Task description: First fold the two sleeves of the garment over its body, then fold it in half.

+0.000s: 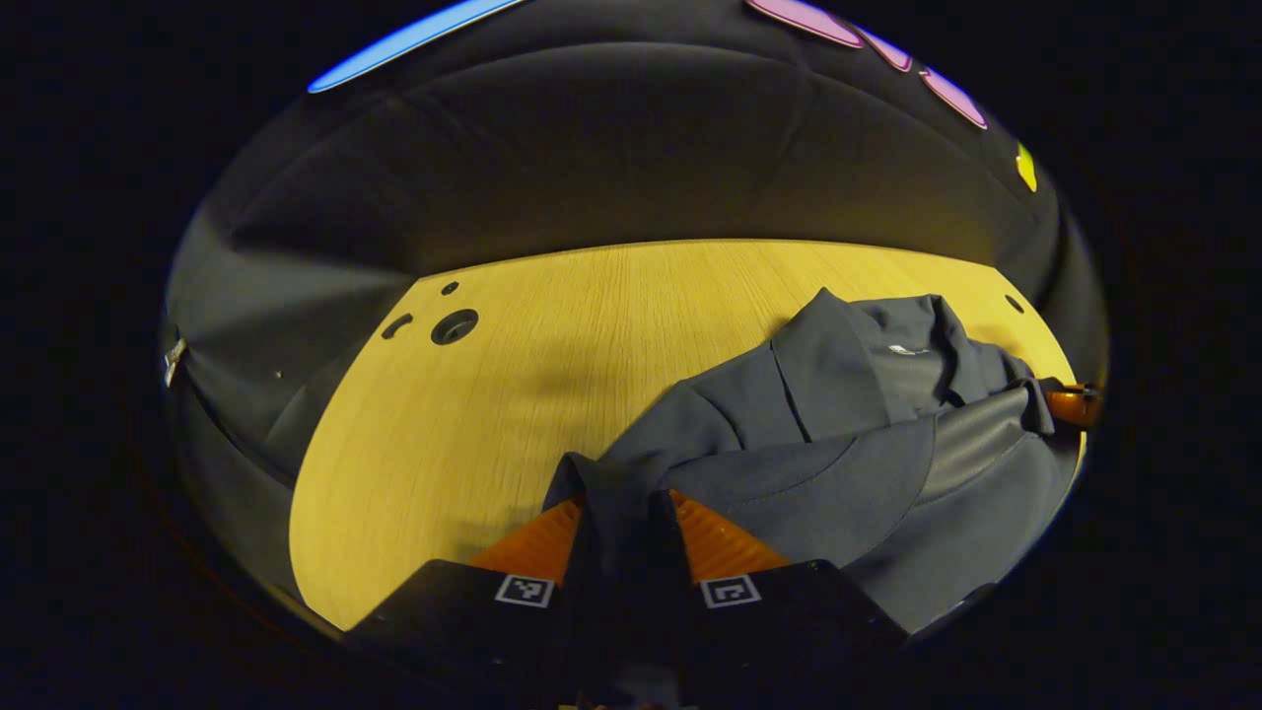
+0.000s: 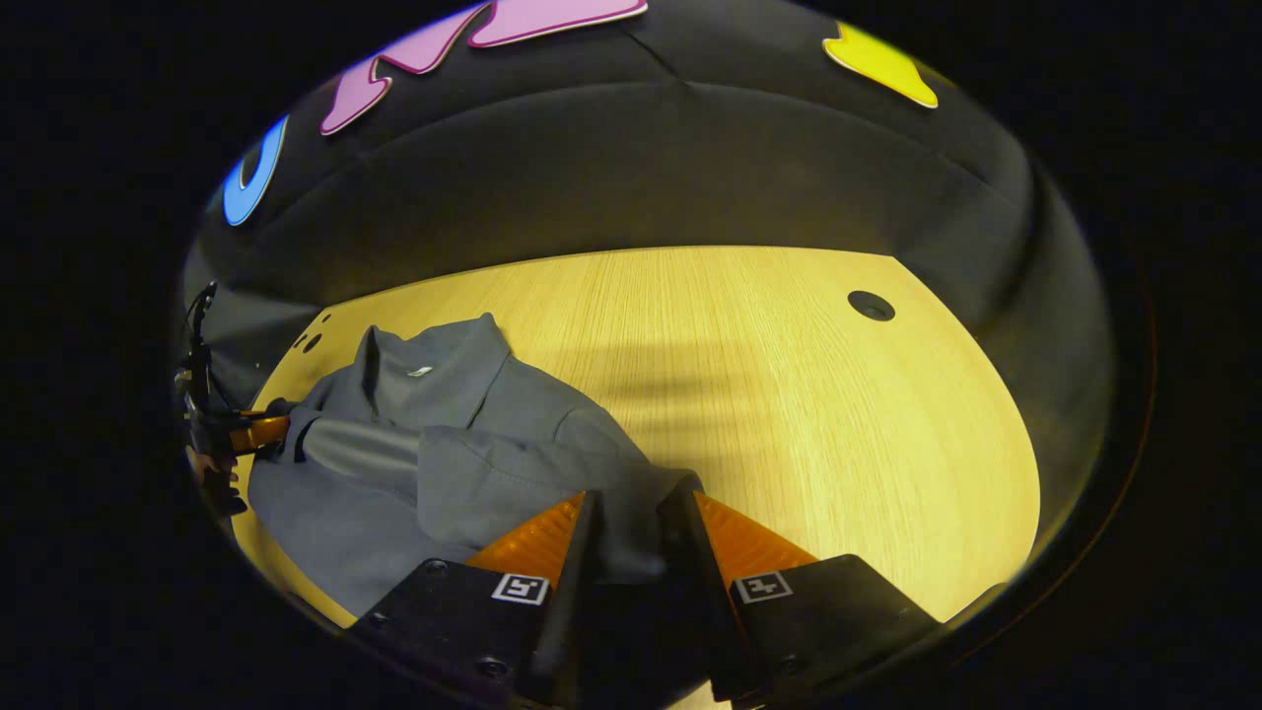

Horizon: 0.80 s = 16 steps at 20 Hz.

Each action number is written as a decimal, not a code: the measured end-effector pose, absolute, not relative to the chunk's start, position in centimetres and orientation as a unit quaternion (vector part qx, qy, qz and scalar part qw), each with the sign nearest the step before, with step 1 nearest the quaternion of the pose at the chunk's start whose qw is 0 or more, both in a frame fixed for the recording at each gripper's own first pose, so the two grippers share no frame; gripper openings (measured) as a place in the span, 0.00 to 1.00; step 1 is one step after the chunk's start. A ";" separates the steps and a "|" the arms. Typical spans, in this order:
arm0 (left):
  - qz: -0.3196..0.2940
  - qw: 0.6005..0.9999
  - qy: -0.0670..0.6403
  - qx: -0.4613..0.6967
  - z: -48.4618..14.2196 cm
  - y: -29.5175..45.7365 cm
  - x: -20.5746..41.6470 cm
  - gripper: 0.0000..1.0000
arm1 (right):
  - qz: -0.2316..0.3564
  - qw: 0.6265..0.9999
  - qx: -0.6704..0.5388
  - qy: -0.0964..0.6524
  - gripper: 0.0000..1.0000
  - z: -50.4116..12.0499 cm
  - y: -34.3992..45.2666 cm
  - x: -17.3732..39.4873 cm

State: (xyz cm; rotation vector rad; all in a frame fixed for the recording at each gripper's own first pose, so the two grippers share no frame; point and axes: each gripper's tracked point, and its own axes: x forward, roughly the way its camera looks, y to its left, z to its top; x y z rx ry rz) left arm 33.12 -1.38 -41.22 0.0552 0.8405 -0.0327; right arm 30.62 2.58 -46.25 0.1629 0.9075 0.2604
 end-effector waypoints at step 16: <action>-0.027 0.950 0.310 0.021 -29.6 -2.2 25.1 0.95 | 0.161 0.930 0.041 0.326 0.91 -32.3 2.0 25.7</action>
